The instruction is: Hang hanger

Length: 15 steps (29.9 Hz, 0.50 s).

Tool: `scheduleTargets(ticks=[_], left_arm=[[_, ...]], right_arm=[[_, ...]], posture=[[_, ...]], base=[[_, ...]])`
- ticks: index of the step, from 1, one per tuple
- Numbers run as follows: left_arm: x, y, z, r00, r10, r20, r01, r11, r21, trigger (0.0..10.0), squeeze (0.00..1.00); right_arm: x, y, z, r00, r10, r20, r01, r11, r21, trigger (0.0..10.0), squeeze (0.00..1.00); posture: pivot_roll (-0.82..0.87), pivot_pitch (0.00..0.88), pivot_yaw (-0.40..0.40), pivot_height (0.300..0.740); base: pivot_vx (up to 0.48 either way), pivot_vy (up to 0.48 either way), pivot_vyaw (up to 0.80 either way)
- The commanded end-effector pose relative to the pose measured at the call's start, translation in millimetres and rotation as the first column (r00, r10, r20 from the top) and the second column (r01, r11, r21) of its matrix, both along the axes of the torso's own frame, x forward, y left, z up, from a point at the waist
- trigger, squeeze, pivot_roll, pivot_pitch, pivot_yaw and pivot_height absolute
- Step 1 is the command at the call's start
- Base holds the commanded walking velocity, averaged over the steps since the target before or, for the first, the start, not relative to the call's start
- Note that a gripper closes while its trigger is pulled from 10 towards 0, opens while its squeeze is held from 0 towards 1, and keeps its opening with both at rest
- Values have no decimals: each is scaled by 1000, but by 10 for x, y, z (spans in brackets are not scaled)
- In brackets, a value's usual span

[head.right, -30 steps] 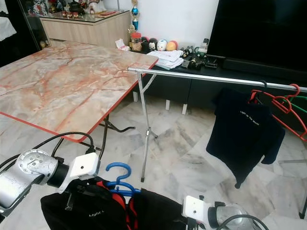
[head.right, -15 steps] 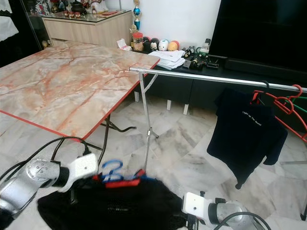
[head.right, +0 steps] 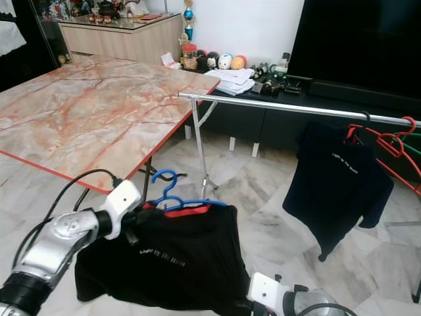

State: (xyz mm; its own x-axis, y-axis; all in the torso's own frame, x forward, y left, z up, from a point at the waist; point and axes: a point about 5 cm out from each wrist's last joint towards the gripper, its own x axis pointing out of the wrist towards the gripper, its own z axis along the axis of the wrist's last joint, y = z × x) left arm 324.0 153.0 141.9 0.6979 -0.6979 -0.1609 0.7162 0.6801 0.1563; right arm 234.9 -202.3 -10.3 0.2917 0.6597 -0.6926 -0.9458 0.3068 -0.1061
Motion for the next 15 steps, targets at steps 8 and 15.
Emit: scheduleTargets(ticks=[8,15], left_arm=[[0,-67,560,992,-46,118,81,945,-317,0,0],[-273,-109,-5,958,-278,-71,286,936,204,0,0]], right_arm=[[-316,134,-311,990,-27,-136,22,999,-36,0,0],[-198,73,-244,995,-79,-55,76,996,-55,0,0]], posture=[[135,0,-7,740],[135,0,-8,740]], base=[[0,0,0],[0,0,0]])
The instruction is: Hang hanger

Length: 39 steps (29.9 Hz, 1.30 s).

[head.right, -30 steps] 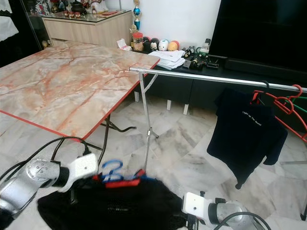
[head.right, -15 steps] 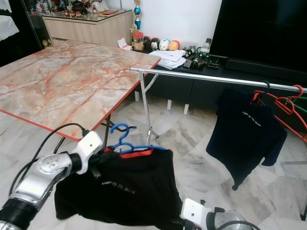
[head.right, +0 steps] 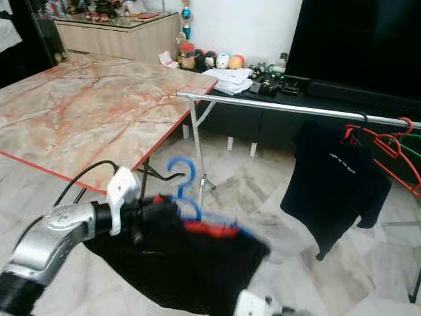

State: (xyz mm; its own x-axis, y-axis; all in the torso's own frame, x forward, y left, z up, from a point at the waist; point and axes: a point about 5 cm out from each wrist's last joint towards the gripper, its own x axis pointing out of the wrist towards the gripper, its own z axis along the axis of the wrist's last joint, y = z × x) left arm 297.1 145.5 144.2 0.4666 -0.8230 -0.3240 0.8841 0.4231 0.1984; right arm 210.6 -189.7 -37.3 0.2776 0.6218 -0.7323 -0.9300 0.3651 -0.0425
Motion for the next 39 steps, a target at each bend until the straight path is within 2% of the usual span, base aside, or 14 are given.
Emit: scheduleTargets(ticks=[1,4,7,11,15,19,23,26,29,30,33,34,37,39], left_arm=[[31,-20,-34,999,27,36,-28,999,44,0,0],[125,46,-50,990,114,88,-123,988,94,0,0],[39,87,-142,998,15,64,-31,966,255,0,0],[-54,173,-266,998,-61,33,38,879,476,0,0],[39,246,-284,996,23,84,-63,864,500,0,0],[0,360,-361,998,4,60,-38,811,584,0,0],[31,407,-343,994,15,107,-80,769,634,0,0],[132,345,-284,979,99,181,-181,830,527,0,0],[319,389,-175,907,305,291,-407,811,419,0,0],[399,428,-101,852,390,350,-508,780,367,0,0],[458,455,-35,798,466,382,-585,753,302,0,0],[511,424,91,749,555,361,-634,759,147,0,0],[503,292,221,789,562,248,-568,821,-52,0,0],[437,170,268,862,465,203,-454,885,-103,0,0]], right_arm=[[86,-92,49,998,-37,43,38,999,-39,0,0],[264,-188,164,978,-163,129,167,986,-22,0,0],[460,-258,333,937,-277,214,272,961,50,0,0],[679,-371,549,883,-311,351,320,947,35,0,0],[813,-388,670,833,-351,428,367,929,47,0,0],[948,-375,814,763,-375,526,399,914,71,0,0],[1080,-441,987,648,-459,608,483,865,137,0,0],[1087,-461,997,609,-523,597,526,829,190,0,0],[902,-424,680,715,-489,499,534,843,61,0,0],[719,-376,430,797,-473,375,520,854,-28,0,0],[585,-343,278,837,-463,292,504,860,-79,0,0],[383,-285,82,874,-446,194,475,869,-138,0,0],[248,-241,-44,874,-465,145,484,858,-171,0,0],[190,-195,-96,877,-468,112,481,860,-170,0,0]], posture=[[136,0,-9,740],[132,0,-9,740],[132,0,-12,740],[132,0,-10,740],[130,0,-8,740],[137,0,-9,740],[138,0,-9,740],[137,0,-9,740],[133,0,-10,740],[134,0,-9,740],[135,0,-12,740],[135,0,-10,740],[130,0,-10,740],[136,0,-12,740]], base=[[0,0,0],[0,0,0],[0,0,0],[0,0,0],[0,0,0],[0,0,0],[0,0,0],[0,0,0],[0,0,0],[0,0,0],[0,0,0],[0,0,0],[0,0,0],[0,0,0]])
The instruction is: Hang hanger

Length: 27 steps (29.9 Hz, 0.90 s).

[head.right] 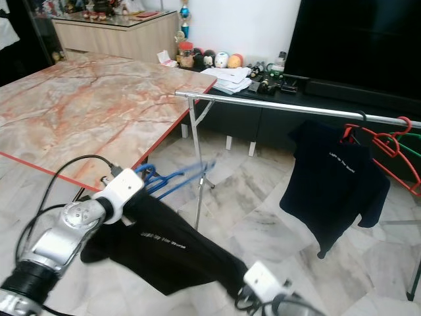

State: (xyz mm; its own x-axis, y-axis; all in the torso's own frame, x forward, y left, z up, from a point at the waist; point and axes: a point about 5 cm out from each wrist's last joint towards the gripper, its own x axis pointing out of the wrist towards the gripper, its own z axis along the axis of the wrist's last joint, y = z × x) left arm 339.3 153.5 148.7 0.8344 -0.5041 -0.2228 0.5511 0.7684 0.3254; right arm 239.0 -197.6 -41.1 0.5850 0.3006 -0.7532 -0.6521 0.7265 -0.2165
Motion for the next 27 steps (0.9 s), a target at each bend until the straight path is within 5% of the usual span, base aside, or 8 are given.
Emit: scheduleTargets(ticks=[1,5,6,7,9,10,18,27], left_arm=[[-130,-56,226,979,-197,51,199,979,-35,0,0],[-341,-166,133,920,-389,-48,390,921,0,0,0],[-367,-146,75,915,-396,-81,399,916,33,0,0],[-363,-111,9,918,-383,-107,391,918,62,0,0],[-342,-82,-37,927,-358,-112,367,926,82,0,0],[-338,-79,-45,929,-352,-114,362,929,78,0,0],[-446,-98,-212,904,-373,-208,406,901,150,0,0],[-502,-53,-385,889,-360,-282,428,872,236,0,0]], right_arm=[[-135,-42,-94,998,-19,-66,18,1000,-6,0,0],[-87,12,-64,998,-22,-54,24,999,33,0,0],[-43,4,-31,999,-27,-41,29,999,38,2902,0],[1,-5,6,999,-26,-37,28,998,54,10000,0],[35,-24,49,999,19,-34,-17,998,56,10000,149],[52,-38,72,999,39,-29,-38,998,56,10000,1000],[22,-83,197,932,346,-110,-335,936,107,10000,1000],[117,-205,389,892,442,-101,-432,896,107,10000,1000]], posture=[[138,0,-11,740],[141,0,-12,740],[141,0,-12,740],[137,0,-12,740],[134,0,-12,740],[133,0,-13,740],[129,0,-13,740],[126,0,-12,740]], base=[[0,0,0],[0,0,0],[0,0,0],[0,0,0],[0,0,0],[0,0,0],[0,0,0],[0,0,0]])
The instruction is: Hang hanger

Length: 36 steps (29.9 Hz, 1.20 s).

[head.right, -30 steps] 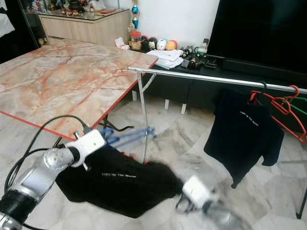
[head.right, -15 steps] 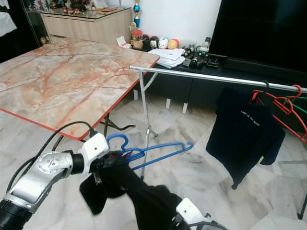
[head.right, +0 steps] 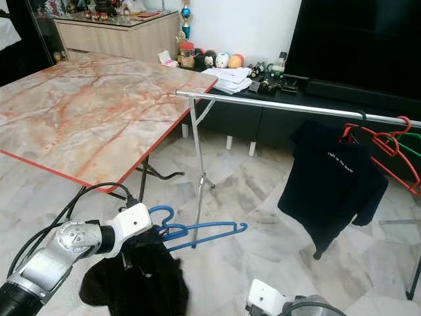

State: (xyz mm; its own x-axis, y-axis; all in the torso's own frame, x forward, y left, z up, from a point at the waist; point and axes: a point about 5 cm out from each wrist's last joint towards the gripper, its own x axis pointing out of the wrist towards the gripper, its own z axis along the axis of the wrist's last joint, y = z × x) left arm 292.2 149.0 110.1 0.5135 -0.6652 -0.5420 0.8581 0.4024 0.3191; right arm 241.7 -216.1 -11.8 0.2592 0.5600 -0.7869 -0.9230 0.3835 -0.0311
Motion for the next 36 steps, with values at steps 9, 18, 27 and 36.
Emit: scheduleTargets(ticks=[9,18,27,36], left_arm=[[-210,-86,-103,981,-157,-113,166,984,72,0,0],[-217,-341,-106,961,-249,-122,257,965,51,0,0],[-220,-570,-107,947,-298,-117,303,952,33,0,0],[-265,-723,-133,926,-355,-127,361,932,33,0,0]], right_arm=[[638,74,918,943,-32,331,-61,961,268,10000,1000],[458,348,747,938,307,160,-333,926,179,10000,0],[645,723,846,905,216,367,-310,925,219,10000,1000],[587,699,811,911,282,301,-356,907,226,10000,0]], posture=[[125,0,-6,740],[118,0,8,740],[127,0,23,740],[122,0,20,740]], base=[[0,0,0],[0,0,0],[0,0,0],[0,0,0]])
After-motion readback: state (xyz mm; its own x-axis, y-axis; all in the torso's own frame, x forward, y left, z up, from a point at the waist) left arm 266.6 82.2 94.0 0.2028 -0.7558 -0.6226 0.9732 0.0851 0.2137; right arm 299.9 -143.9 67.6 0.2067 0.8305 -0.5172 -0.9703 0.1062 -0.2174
